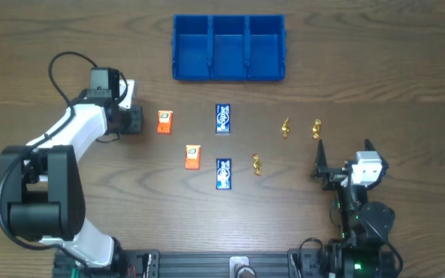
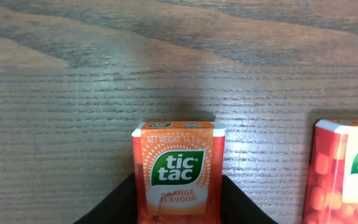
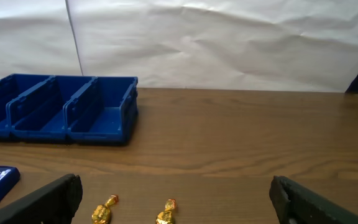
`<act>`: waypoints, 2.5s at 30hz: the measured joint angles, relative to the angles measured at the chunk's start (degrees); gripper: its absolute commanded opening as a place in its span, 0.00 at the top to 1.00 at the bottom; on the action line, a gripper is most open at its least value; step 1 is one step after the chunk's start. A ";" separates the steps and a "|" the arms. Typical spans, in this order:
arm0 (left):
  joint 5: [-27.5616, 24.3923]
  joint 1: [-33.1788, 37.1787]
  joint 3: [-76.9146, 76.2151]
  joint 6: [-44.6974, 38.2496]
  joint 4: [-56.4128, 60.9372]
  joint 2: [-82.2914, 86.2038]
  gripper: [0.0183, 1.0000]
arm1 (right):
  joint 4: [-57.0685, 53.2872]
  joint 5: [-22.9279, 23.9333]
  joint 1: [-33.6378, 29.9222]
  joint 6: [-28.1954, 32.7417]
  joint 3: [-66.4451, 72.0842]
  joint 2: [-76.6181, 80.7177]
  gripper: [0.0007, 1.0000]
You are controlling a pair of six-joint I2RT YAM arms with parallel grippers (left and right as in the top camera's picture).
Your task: Sort Candies Into Trays
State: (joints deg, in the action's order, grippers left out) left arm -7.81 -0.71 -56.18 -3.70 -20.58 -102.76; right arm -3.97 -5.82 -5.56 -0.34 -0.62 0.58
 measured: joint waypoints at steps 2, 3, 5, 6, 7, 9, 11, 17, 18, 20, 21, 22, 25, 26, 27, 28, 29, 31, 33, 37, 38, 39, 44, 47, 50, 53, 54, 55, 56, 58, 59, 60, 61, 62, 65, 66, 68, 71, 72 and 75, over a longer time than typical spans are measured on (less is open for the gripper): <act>-0.04 0.00 -0.15 0.02 0.04 0.00 0.70 | 0.00 0.00 0.00 0.02 0.00 0.00 0.00; -0.02 0.00 -0.22 0.13 0.13 0.00 0.70 | 0.00 0.00 0.00 0.00 0.00 0.00 0.00; -0.04 0.00 -0.33 0.61 -0.11 0.00 0.70 | 0.00 0.02 0.00 0.02 0.00 0.00 0.00; -0.02 -0.15 -0.66 0.90 -0.66 0.00 0.70 | 0.00 0.00 0.00 0.02 0.00 0.00 0.00; 0.00 -0.39 -1.46 1.20 -1.97 0.13 0.70 | 0.00 0.02 0.00 0.00 0.00 0.00 0.00; 0.66 -2.12 -4.48 2.73 -5.53 2.01 0.69 | 0.00 0.02 0.00 0.00 0.00 0.00 0.00; 2.62 -5.33 -10.10 5.27 -9.46 5.79 0.68 | -0.02 0.00 0.00 0.00 0.00 0.00 0.00; 11.72 -18.18 -36.83 12.31 -15.17 7.13 0.66 | 0.00 0.02 0.00 0.00 0.00 0.02 0.00; 13.22 -20.28 -43.41 13.44 -16.26 4.07 0.66 | 0.02 0.02 0.00 0.00 0.00 0.00 0.00; 14.69 -21.79 -51.89 15.32 -18.67 -2.62 0.65 | 0.00 0.02 0.00 0.00 0.00 -0.02 0.00; 15.13 -22.01 -54.95 16.00 -19.58 -6.58 0.65 | 0.00 0.02 0.00 0.00 0.00 0.00 0.00; 15.34 -22.01 -58.12 17.00 -20.70 -11.67 0.65 | 0.00 0.02 0.00 0.02 0.00 0.00 0.00; 14.82 -22.01 -61.24 18.67 -20.98 -21.88 0.64 | 0.00 0.00 0.00 0.00 0.00 0.00 0.00; 14.43 -22.01 -61.24 19.12 -20.76 -24.09 0.64 | 0.00 0.02 0.00 0.02 0.00 0.00 0.00; 14.21 -22.01 -61.24 19.41 -20.68 -25.22 0.63 | 0.00 0.00 0.00 0.02 0.00 0.00 0.00; 14.14 -21.99 -61.24 19.63 -20.33 -26.03 0.63 | 0.00 0.02 0.00 0.02 0.00 0.00 0.00; 14.12 -21.99 -61.24 19.96 -20.17 -26.38 0.62 | 0.00 0.00 0.00 0.00 0.00 0.00 0.00; 14.12 -22.01 -61.55 20.24 -19.98 -26.38 0.62 | 0.00 0.02 0.00 0.00 0.00 0.00 0.00; 14.14 -21.99 -61.61 20.26 -19.91 -26.38 0.62 | 0.00 0.02 0.00 0.00 0.00 0.00 0.00; 14.14 -21.44 -61.61 20.37 -19.93 -26.38 0.61 | 0.00 0.02 0.00 0.02 0.00 0.00 0.00; 14.14 -20.94 -61.61 20.44 -19.91 -26.38 0.61 | 0.00 0.00 0.00 0.00 0.00 0.00 0.00; 14.14 -20.63 -61.61 20.46 -19.93 -26.38 0.60 | 0.00 0.00 0.00 0.00 0.00 0.00 0.00; 14.12 -19.63 -61.61 20.83 -19.96 -26.38 0.00 | -0.02 0.00 0.00 0.00 0.00 0.00 0.00; 14.19 -19.65 -61.31 20.61 -20.92 -25.90 0.00 | 0.00 0.02 0.00 0.00 0.00 0.00 0.00; 14.36 -19.65 -50.25 20.59 -17.90 -13.18 0.00 | 0.00 0.00 0.00 0.00 0.00 0.00 0.00; 14.80 -19.76 -30.82 21.97 -13.42 12.28 0.00 | 0.02 0.00 0.00 0.00 0.02 -0.09 0.00; 14.93 -19.85 -26.40 22.53 -11.47 17.11 0.00 | 0.09 0.04 0.00 0.00 0.02 -0.11 0.00; 15.26 -19.87 -19.82 23.52 -10.71 22.43 0.00 | 0.00 0.00 0.00 0.02 0.02 -0.11 0.00; 15.32 -19.87 -13.97 24.09 -10.34 24.87 0.00 | 0.02 0.00 0.00 0.00 0.02 -0.11 0.00; 15.26 -19.87 -4.66 24.72 -7.10 24.04 0.00 | 0.00 0.00 0.00 0.02 0.02 -0.11 0.00; 15.23 -19.87 0.07 24.83 -6.03 22.45 0.00 | 0.02 0.02 0.00 0.02 0.02 -0.11 0.00; 15.26 -19.89 2.80 24.92 -4.48 21.16 0.00 | 0.04 0.00 0.00 0.00 0.02 -0.11 0.00; 15.26 -19.89 4.76 24.92 -2.91 19.69 0.00 | 0.00 0.00 0.00 0.00 0.02 -0.11 0.00; 15.26 -19.89 5.29 24.90 -2.01 18.29 0.00 | -0.02 0.02 0.00 0.00 0.02 -0.11 0.00; 15.23 -19.91 5.27 24.68 3.21 12.72 0.01 | 0.00 0.02 0.00 0.02 0.02 -0.11 0.00; 15.26 -19.91 5.27 24.68 4.00 11.15 0.01 | 0.00 0.00 0.00 0.00 0.02 -0.11 0.00; 15.06 -19.91 5.27 24.44 6.27 7.69 0.02 | 0.00 0.02 0.00 0.02 0.02 -0.11 0.00; 14.08 -19.91 5.27 23.08 7.63 4.15 0.04 | 0.00 0.02 0.00 0.00 0.02 -0.11 0.00; 13.94 -19.91 5.27 22.93 7.67 3.50 0.05 | 0.00 0.02 0.00 0.02 0.02 -0.11 0.00; 12.55 -19.23 5.25 21.49 8.00 1.90 0.12 | 0.00 0.02 0.00 0.02 0.02 -0.11 0.00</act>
State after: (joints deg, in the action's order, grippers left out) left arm 4.73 -19.94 -50.94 17.78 -12.58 -100.86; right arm -3.97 -5.80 -5.56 -0.32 -0.60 0.47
